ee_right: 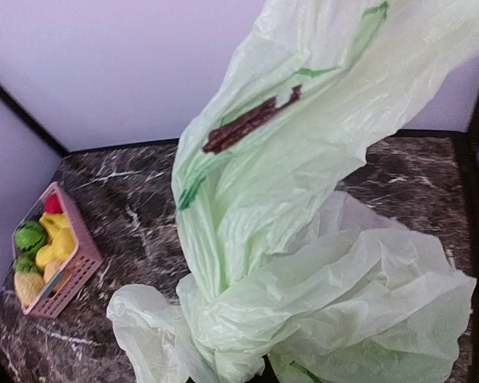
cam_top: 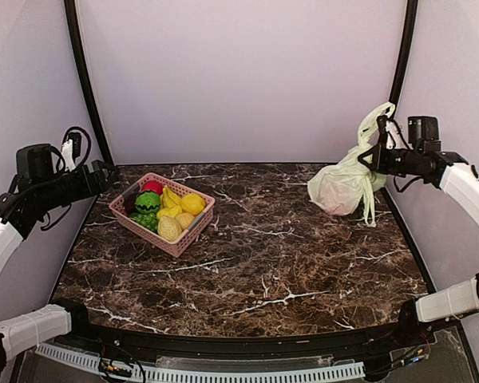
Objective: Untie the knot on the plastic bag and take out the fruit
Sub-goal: Place the takeout bag at the center of the board.
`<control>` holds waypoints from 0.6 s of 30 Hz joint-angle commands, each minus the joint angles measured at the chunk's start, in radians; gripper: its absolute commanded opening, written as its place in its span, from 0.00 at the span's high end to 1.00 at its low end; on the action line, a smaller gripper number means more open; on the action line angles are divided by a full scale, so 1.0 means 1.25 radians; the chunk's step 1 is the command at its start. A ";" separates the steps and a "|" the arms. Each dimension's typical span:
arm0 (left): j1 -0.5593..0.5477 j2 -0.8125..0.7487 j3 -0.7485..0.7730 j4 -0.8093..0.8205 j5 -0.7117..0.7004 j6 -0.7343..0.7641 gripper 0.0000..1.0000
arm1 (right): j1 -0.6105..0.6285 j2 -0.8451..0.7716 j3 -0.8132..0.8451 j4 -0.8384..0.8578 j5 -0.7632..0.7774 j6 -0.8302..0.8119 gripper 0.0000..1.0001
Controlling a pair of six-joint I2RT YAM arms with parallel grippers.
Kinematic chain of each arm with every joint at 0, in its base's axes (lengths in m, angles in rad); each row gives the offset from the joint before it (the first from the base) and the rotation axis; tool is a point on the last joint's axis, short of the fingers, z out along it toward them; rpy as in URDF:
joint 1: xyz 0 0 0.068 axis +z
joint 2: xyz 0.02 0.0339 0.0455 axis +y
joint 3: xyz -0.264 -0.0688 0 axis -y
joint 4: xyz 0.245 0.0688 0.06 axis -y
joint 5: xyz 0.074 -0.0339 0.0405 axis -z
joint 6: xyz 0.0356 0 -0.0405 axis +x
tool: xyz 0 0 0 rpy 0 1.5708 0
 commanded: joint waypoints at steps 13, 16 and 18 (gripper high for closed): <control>-0.419 0.084 0.034 0.029 -0.068 -0.090 0.12 | 0.497 -0.040 -0.154 0.177 -0.021 0.107 1.00; -0.482 0.119 0.046 0.070 -0.111 -0.100 0.12 | 0.559 0.010 -0.139 0.196 0.010 0.121 1.00; -0.519 0.149 0.050 0.089 -0.133 -0.107 0.12 | 0.594 0.043 -0.122 0.202 0.035 0.123 1.00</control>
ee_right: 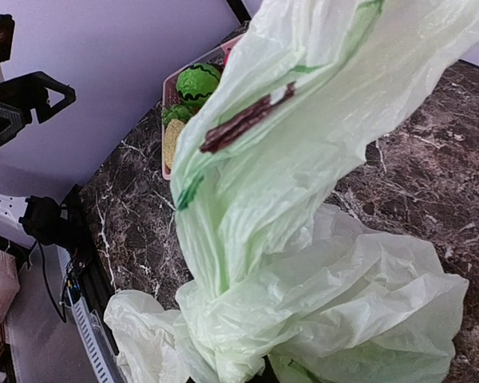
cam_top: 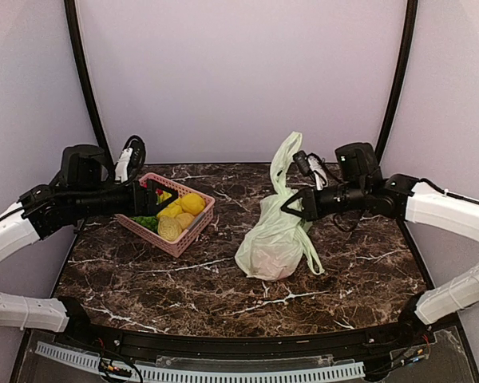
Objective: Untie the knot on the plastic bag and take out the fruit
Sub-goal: Place the takeout bag at the center of the board.
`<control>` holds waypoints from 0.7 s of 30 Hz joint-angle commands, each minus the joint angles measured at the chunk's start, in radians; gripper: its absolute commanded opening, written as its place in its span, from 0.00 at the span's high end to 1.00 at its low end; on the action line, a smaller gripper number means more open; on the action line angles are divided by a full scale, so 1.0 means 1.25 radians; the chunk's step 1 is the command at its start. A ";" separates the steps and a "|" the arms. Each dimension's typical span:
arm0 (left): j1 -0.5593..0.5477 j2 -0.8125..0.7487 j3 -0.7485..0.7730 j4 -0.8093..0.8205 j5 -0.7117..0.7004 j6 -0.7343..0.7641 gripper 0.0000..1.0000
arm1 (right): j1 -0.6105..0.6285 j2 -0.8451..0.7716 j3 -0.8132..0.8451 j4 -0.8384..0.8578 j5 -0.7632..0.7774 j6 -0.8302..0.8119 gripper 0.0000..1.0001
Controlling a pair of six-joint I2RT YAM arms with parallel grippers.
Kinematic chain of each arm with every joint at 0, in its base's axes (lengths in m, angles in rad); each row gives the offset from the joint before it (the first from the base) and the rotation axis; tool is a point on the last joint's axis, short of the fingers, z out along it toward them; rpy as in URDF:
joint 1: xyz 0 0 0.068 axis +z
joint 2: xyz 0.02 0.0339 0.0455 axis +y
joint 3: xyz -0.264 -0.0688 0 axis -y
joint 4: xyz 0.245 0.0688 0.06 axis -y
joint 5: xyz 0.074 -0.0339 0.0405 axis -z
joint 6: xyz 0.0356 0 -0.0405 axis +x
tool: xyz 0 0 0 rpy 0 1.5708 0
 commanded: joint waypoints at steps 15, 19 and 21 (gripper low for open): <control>-0.159 0.096 -0.042 0.155 -0.137 -0.033 0.11 | 0.134 0.164 -0.020 0.136 0.183 0.120 0.54; -0.160 0.066 -0.069 0.112 -0.204 -0.022 0.11 | 0.134 0.112 -0.025 0.095 0.225 0.119 0.23; -0.159 0.050 -0.082 0.117 -0.200 -0.025 0.11 | 0.134 0.063 -0.027 0.060 0.265 0.116 0.15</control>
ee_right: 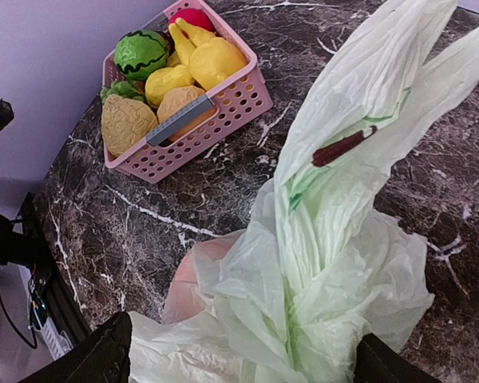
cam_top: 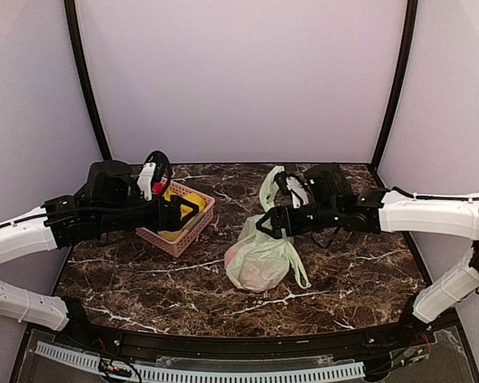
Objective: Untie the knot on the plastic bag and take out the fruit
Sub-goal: Place the takeout bag at the center of the board, then untie the bag handles from the takeout bag.
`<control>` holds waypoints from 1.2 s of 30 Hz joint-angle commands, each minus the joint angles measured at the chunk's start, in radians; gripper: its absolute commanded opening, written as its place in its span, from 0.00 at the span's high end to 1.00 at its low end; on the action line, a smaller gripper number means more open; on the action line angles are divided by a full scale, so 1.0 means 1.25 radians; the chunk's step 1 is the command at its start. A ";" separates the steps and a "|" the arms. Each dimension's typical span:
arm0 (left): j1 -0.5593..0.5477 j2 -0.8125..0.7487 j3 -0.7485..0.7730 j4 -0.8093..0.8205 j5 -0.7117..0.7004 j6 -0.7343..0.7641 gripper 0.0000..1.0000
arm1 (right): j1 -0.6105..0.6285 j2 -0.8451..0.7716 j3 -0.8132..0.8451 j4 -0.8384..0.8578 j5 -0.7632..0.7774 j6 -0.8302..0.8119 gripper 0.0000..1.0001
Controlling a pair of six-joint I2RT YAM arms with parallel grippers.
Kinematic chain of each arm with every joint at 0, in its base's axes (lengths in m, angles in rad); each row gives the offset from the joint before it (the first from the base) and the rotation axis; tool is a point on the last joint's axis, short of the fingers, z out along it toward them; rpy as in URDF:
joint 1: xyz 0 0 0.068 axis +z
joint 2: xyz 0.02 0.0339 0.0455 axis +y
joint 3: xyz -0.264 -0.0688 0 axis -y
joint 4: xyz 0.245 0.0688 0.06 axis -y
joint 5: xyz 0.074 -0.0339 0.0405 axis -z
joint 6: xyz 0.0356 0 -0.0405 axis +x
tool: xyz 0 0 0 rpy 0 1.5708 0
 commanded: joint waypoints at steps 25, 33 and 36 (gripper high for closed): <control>-0.308 0.272 -0.022 0.086 -0.025 -0.122 0.06 | -0.108 -0.320 -0.211 -0.116 0.074 0.126 0.04; -0.308 0.336 -0.002 0.142 -0.016 -0.142 0.08 | -0.108 -0.253 -0.193 -0.060 -0.032 0.092 0.15; -0.308 0.355 0.017 0.125 -0.032 -0.137 0.12 | -0.106 -0.229 -0.187 -0.034 -0.071 0.083 0.20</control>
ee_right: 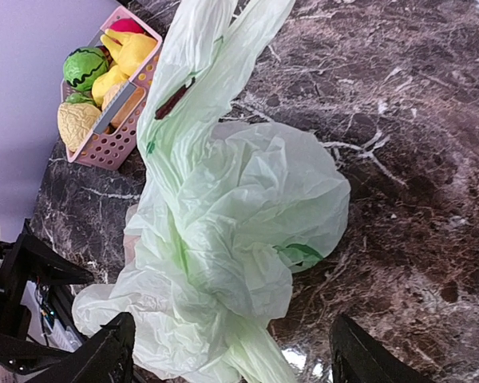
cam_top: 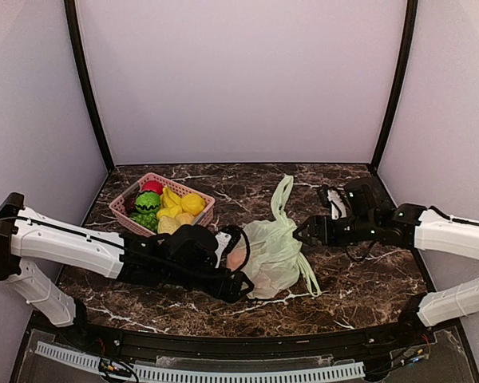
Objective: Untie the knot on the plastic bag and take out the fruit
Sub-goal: Untie the bag handles from the takeout bag.
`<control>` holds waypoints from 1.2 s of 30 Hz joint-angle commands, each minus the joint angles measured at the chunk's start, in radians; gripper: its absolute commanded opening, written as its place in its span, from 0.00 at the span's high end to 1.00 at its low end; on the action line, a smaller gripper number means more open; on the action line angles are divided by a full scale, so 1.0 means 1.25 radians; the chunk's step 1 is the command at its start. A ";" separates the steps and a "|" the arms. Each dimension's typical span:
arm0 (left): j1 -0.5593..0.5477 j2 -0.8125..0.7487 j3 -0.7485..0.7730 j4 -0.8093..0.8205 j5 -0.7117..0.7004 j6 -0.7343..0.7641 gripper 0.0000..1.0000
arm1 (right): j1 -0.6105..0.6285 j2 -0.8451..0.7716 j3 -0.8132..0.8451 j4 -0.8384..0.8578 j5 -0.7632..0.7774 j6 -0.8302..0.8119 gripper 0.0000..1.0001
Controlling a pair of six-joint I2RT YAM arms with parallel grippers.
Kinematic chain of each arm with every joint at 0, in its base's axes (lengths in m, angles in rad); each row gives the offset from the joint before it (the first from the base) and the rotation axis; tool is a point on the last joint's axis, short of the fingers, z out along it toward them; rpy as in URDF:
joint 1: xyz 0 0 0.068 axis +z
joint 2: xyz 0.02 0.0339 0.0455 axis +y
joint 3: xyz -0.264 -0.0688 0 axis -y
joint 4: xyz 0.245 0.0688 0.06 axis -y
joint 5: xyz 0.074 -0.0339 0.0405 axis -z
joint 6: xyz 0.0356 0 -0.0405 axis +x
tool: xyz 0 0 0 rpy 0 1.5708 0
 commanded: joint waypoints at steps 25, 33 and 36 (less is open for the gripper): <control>0.014 0.050 0.065 -0.059 -0.108 -0.057 0.93 | -0.003 0.122 0.048 0.087 -0.133 -0.053 1.00; 0.109 0.040 0.053 0.019 -0.070 -0.028 0.99 | 0.009 0.101 0.078 0.013 -0.183 -0.099 1.00; 0.135 0.040 0.077 0.000 -0.084 0.015 0.99 | 0.041 0.097 0.081 0.005 -0.185 -0.097 1.00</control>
